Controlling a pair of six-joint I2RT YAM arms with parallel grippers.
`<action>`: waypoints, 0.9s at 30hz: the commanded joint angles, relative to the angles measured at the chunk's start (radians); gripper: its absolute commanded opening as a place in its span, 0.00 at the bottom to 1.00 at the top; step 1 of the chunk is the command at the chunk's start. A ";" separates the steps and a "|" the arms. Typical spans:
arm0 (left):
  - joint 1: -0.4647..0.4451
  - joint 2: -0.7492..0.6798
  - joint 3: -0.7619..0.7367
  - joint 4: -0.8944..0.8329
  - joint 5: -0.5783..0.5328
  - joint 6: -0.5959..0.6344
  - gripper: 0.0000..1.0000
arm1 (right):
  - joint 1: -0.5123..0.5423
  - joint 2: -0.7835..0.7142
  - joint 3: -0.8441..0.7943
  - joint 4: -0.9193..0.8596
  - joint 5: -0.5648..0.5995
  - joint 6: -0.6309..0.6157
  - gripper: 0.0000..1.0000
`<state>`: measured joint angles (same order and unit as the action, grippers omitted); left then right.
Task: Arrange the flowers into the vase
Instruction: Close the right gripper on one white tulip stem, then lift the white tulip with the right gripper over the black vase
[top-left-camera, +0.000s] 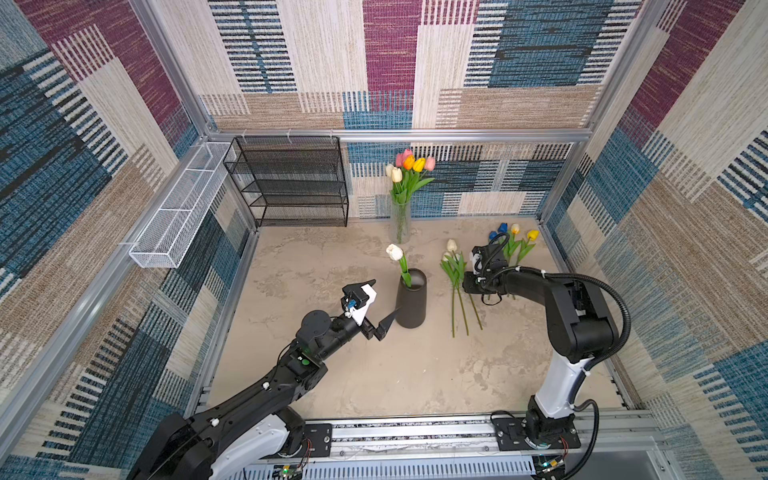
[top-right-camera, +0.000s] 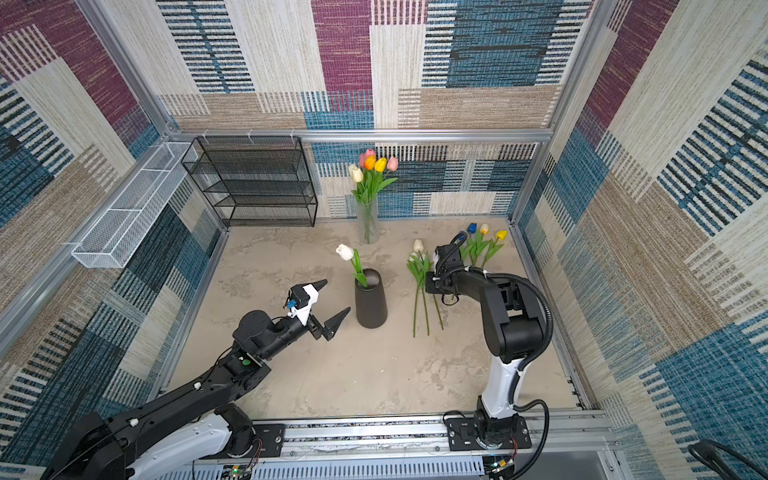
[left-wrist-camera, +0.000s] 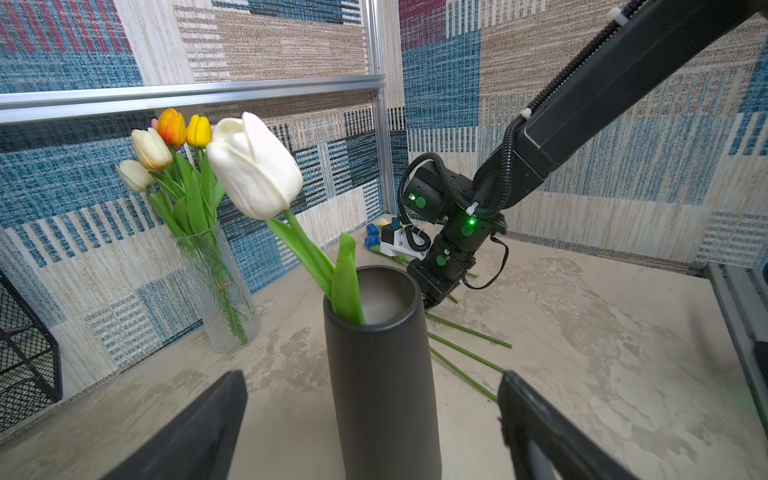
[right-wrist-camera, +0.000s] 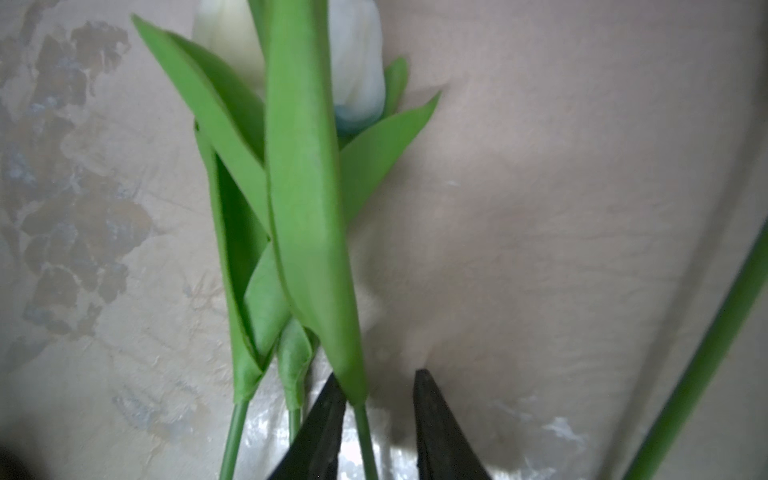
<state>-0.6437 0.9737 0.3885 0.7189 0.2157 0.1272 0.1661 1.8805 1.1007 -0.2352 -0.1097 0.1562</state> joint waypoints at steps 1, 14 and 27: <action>0.001 -0.005 -0.002 0.003 0.003 0.003 0.97 | 0.001 0.031 0.012 -0.034 0.037 -0.003 0.16; 0.000 -0.052 -0.008 -0.006 -0.016 0.003 0.97 | 0.001 -0.241 0.113 0.015 0.016 0.043 0.00; -0.001 -0.060 -0.039 0.083 -0.021 -0.038 0.97 | 0.097 -0.598 -0.202 1.052 -0.530 0.255 0.00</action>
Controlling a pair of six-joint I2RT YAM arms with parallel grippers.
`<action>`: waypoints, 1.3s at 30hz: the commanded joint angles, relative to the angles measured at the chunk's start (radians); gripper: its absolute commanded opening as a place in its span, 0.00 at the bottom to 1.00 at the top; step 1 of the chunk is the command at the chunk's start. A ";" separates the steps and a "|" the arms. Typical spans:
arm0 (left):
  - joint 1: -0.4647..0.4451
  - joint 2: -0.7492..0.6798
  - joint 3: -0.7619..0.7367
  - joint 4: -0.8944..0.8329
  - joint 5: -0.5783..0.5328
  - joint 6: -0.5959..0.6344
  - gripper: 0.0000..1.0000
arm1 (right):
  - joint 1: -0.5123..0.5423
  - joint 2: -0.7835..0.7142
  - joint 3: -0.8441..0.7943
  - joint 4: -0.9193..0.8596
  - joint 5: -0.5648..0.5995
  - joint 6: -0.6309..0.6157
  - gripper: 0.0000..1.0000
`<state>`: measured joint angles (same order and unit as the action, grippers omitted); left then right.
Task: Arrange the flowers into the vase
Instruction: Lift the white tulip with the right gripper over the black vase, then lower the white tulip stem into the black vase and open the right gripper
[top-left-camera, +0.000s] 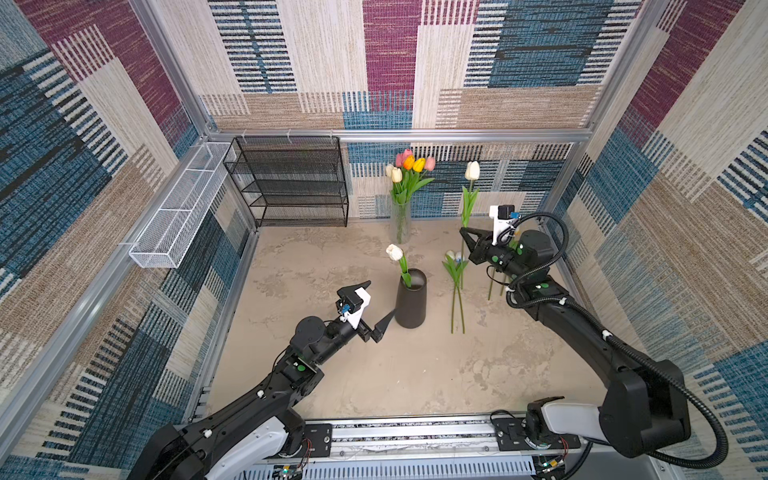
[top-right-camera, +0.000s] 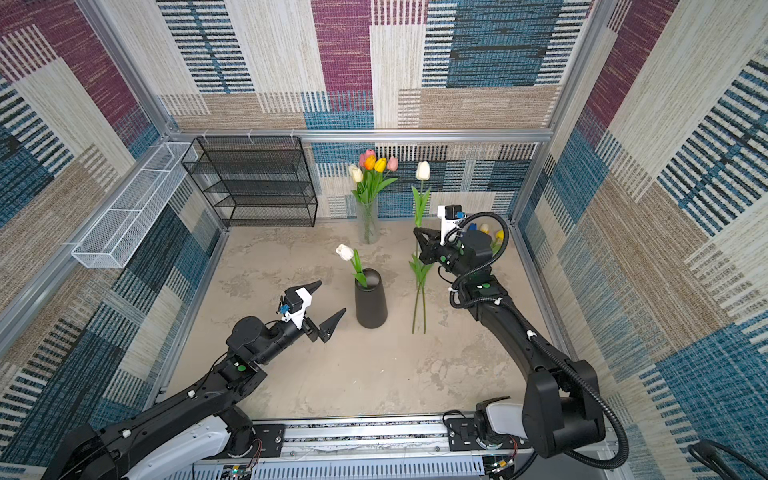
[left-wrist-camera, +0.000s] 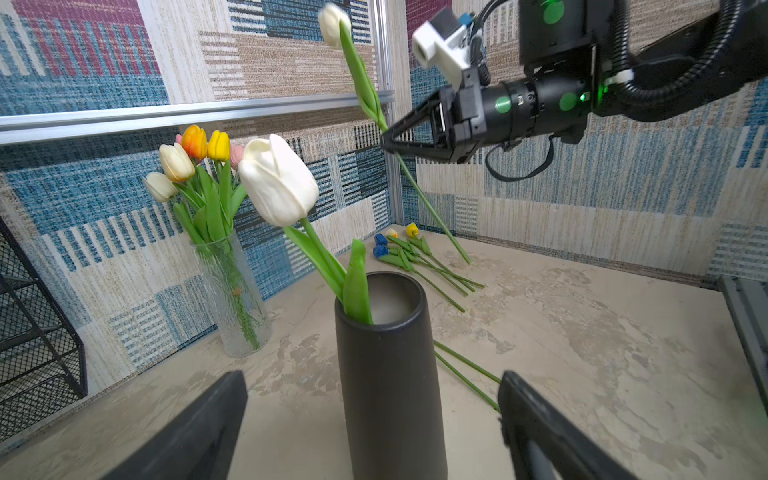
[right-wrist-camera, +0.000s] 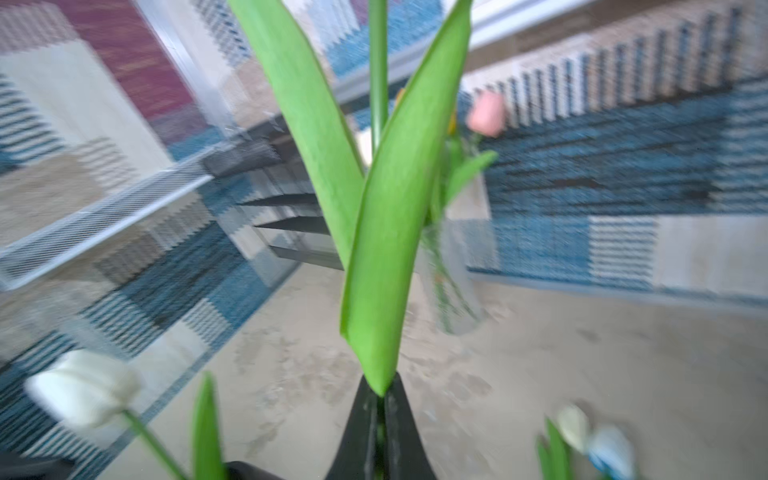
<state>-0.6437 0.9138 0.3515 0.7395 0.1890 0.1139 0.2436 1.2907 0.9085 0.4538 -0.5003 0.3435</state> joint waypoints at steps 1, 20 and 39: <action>0.000 -0.001 -0.004 0.060 0.006 -0.032 0.97 | 0.026 0.002 -0.016 0.439 -0.166 0.087 0.00; -0.001 -0.011 -0.049 0.050 -0.006 -0.039 0.97 | 0.207 0.275 0.024 0.898 -0.218 0.056 0.00; -0.001 0.000 -0.039 0.029 -0.028 -0.019 0.97 | 0.215 0.301 -0.072 0.588 -0.210 -0.198 0.12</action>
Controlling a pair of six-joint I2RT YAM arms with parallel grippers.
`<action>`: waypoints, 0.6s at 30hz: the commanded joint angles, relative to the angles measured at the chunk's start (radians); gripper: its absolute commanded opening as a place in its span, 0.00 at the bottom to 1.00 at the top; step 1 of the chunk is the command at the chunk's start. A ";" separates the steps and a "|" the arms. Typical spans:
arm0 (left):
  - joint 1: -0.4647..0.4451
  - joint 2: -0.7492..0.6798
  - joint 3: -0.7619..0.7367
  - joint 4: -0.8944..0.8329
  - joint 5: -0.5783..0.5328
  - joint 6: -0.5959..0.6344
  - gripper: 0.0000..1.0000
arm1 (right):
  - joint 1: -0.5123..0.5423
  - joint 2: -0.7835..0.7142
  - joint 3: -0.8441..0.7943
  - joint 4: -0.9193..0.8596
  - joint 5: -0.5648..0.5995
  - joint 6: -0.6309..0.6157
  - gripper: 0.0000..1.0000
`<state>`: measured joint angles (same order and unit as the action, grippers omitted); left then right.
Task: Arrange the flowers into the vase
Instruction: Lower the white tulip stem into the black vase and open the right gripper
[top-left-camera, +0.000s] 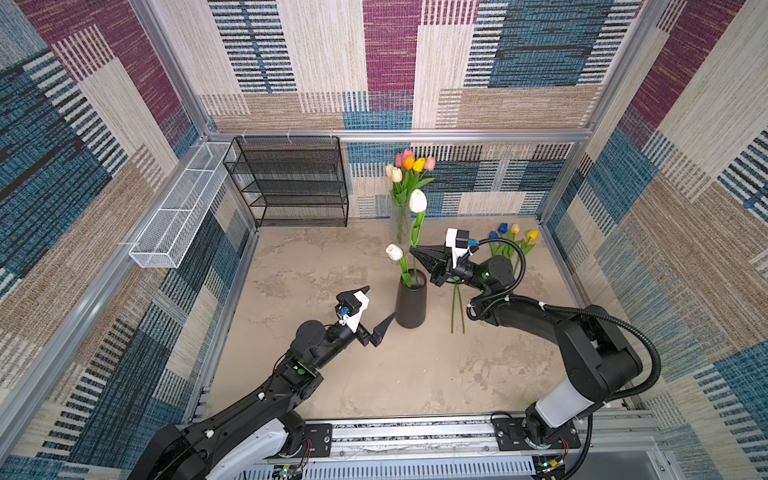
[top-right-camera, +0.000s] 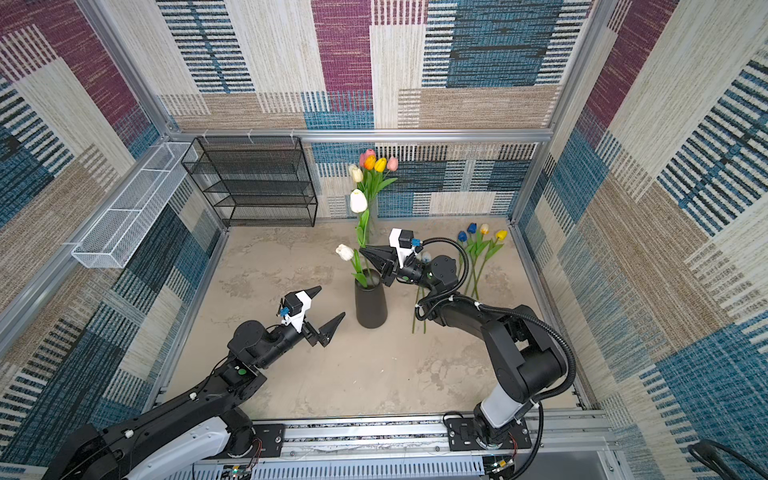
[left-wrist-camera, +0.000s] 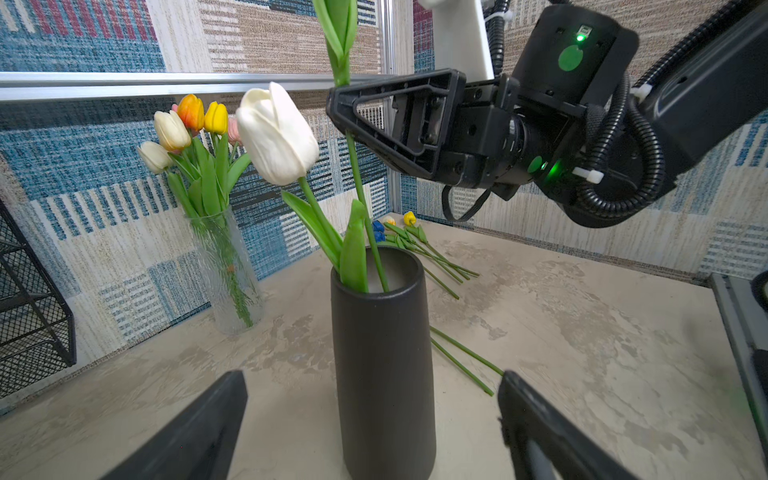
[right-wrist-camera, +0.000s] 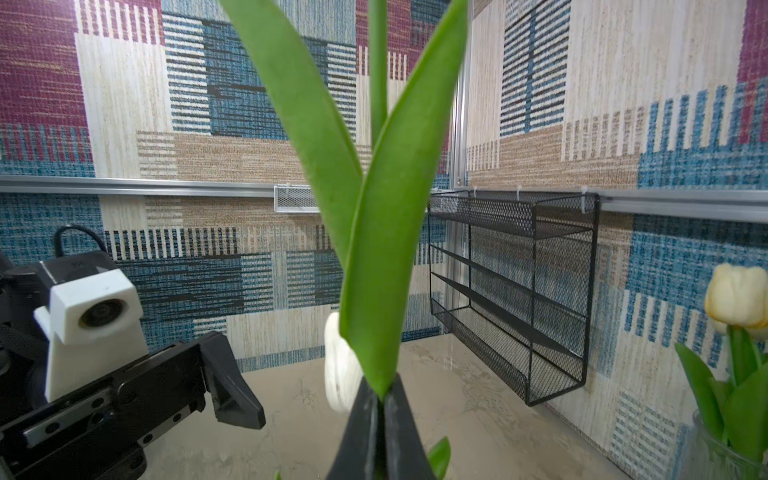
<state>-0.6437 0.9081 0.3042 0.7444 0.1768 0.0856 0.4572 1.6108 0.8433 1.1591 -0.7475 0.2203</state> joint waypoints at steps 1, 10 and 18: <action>-0.001 0.008 0.009 0.024 -0.016 0.008 0.97 | 0.001 -0.028 -0.017 -0.134 0.070 -0.077 0.19; 0.000 0.031 0.028 0.026 -0.016 0.011 0.97 | 0.004 -0.170 -0.089 -0.350 0.273 -0.118 0.44; -0.001 0.036 0.036 0.027 -0.008 0.010 0.97 | -0.001 -0.409 -0.095 -0.574 0.587 -0.110 0.66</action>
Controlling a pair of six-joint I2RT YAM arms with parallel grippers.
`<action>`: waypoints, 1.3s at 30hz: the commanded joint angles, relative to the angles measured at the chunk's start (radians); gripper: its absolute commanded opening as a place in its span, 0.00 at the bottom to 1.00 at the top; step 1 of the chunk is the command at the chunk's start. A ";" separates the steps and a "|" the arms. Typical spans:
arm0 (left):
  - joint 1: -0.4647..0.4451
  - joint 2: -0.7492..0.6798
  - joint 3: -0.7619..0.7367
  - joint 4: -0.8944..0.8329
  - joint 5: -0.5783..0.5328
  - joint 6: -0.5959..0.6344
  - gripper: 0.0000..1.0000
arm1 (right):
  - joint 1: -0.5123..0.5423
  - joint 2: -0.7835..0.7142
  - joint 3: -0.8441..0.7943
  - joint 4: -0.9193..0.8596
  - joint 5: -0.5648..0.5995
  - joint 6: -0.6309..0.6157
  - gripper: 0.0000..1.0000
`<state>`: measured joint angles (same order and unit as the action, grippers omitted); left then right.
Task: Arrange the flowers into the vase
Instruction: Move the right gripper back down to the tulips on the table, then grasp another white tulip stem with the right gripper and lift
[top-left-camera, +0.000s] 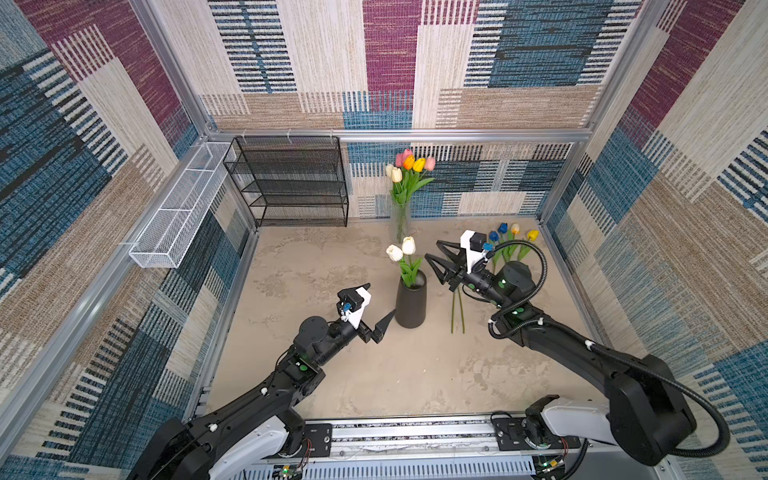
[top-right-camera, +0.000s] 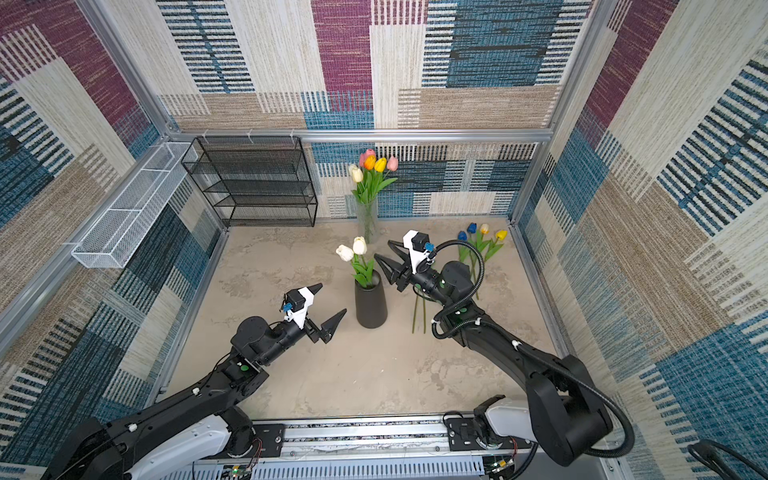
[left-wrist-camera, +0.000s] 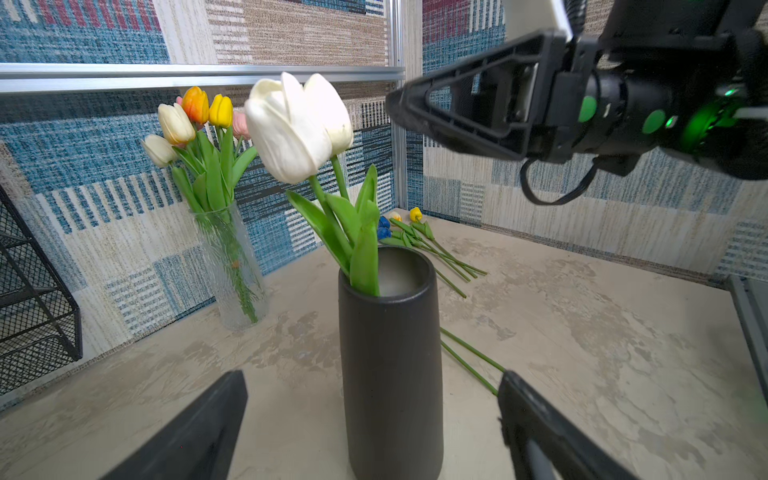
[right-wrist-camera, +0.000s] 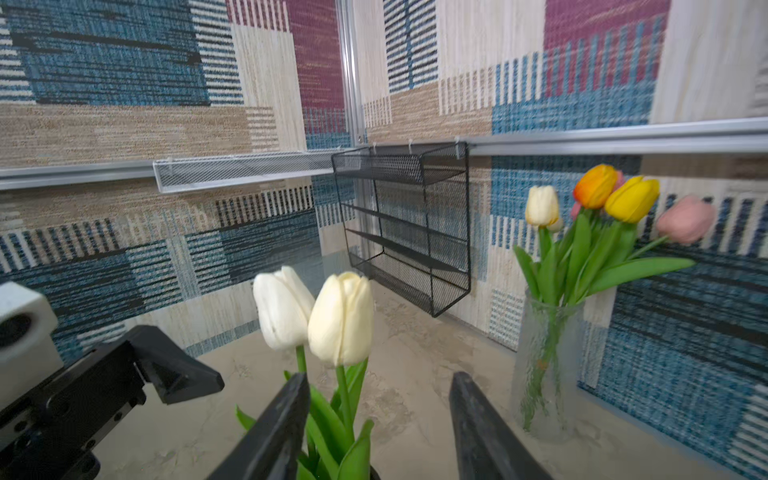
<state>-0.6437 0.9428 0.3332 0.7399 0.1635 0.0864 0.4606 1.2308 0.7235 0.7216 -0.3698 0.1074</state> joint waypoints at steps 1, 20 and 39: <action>0.000 0.005 0.005 0.035 0.005 0.010 0.97 | -0.014 -0.024 0.060 -0.212 0.281 0.009 0.69; -0.001 0.053 -0.017 0.072 -0.004 0.004 0.97 | -0.218 0.446 0.248 -0.878 0.159 0.162 0.31; -0.001 0.045 -0.012 0.036 0.132 0.039 0.98 | -0.184 0.563 0.241 -0.838 0.226 0.176 0.31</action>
<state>-0.6437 0.9974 0.3138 0.7792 0.2176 0.0967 0.2691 1.7809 0.9615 -0.1448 -0.1524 0.2752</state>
